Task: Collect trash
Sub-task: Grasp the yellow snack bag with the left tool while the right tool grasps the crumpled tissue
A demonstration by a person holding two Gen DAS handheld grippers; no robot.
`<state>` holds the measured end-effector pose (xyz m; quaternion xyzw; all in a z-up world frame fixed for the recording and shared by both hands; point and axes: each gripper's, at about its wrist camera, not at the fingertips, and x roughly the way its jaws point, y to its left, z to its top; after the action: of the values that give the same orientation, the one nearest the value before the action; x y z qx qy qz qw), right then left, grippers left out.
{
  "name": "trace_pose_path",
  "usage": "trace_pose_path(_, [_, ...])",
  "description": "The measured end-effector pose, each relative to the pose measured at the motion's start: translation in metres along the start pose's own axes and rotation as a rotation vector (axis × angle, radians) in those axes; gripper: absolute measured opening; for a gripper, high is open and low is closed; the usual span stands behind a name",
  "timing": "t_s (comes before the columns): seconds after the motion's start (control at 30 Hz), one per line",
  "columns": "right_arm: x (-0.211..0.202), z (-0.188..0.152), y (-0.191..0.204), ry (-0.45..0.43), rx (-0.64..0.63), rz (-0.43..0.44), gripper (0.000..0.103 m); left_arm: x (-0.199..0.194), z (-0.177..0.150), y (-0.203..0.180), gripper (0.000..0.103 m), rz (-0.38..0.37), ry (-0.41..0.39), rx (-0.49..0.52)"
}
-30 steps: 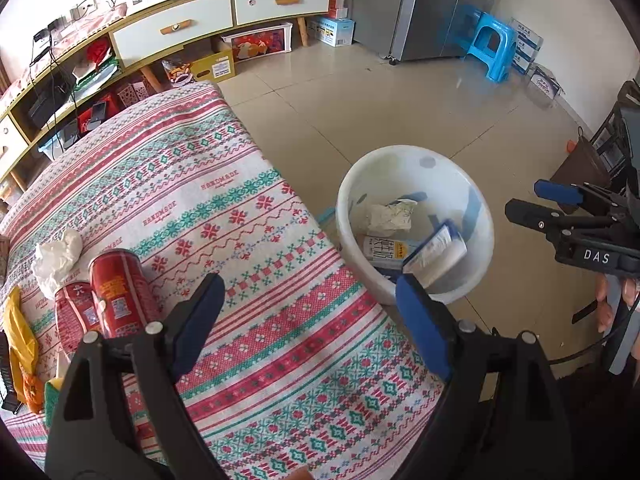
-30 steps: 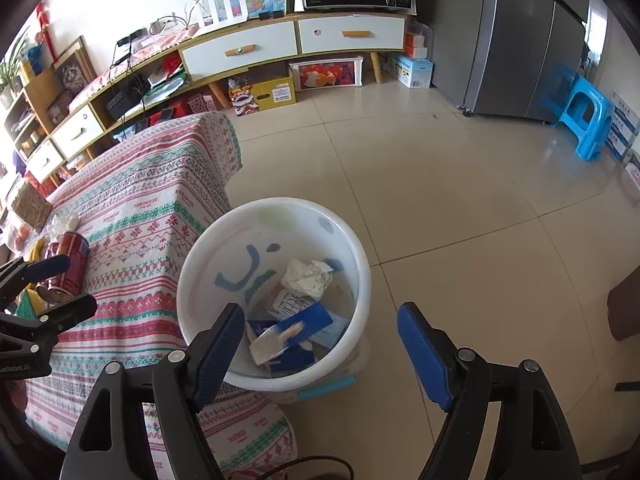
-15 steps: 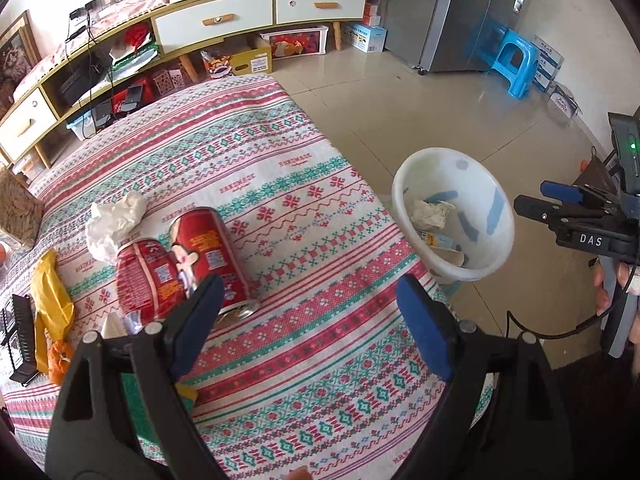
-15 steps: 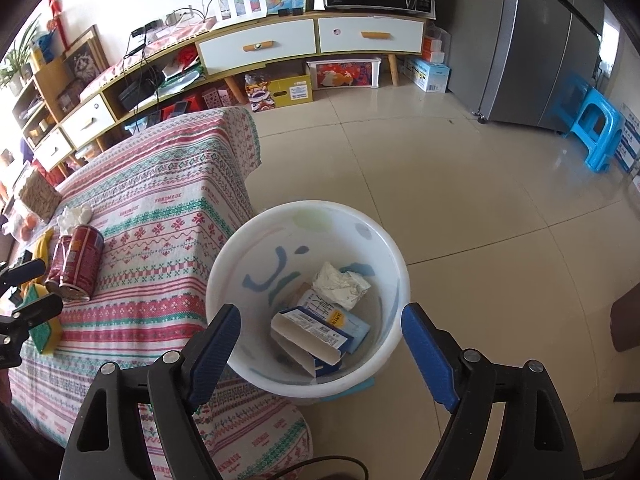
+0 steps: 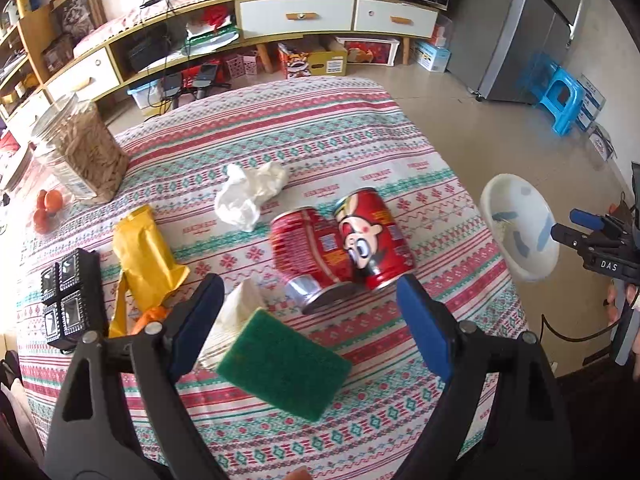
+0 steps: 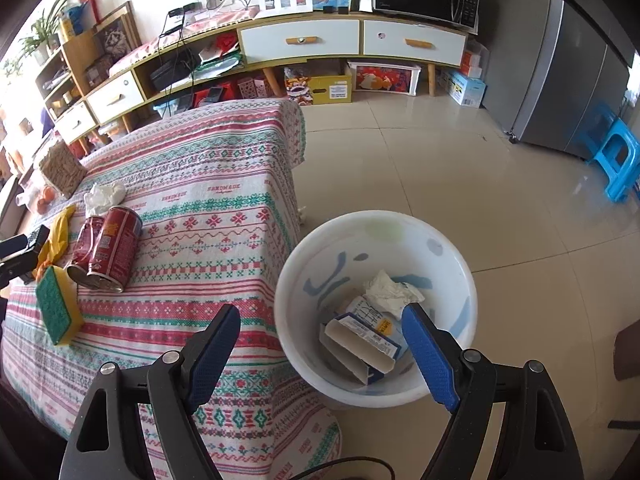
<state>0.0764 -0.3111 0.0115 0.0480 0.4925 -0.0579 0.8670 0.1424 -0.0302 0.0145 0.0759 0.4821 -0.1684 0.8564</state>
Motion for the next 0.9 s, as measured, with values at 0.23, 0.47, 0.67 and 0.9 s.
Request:
trace_pose_path(0.23, [0.009, 0.012, 0.035, 0.007, -0.03, 0.034, 0.084, 0.005, 0.0, 0.061, 0.088, 0.035, 0.034, -0.136])
trace_pose_path(0.47, [0.022, 0.03, 0.076, 0.012, -0.078, 0.065, 0.085, 0.021, 0.005, 0.109, 0.088, 0.057, 0.073, -0.244])
trace_pose_path(0.67, [0.036, 0.048, 0.112, 0.018, -0.11, 0.099, 0.085, 0.06, 0.007, 0.144, 0.088, 0.076, 0.135, -0.344])
trace_pose_path(0.9, [0.053, 0.067, 0.157, 0.022, -0.14, 0.134, 0.085, 0.09, 0.007, 0.159, 0.083, 0.061, 0.176, -0.411])
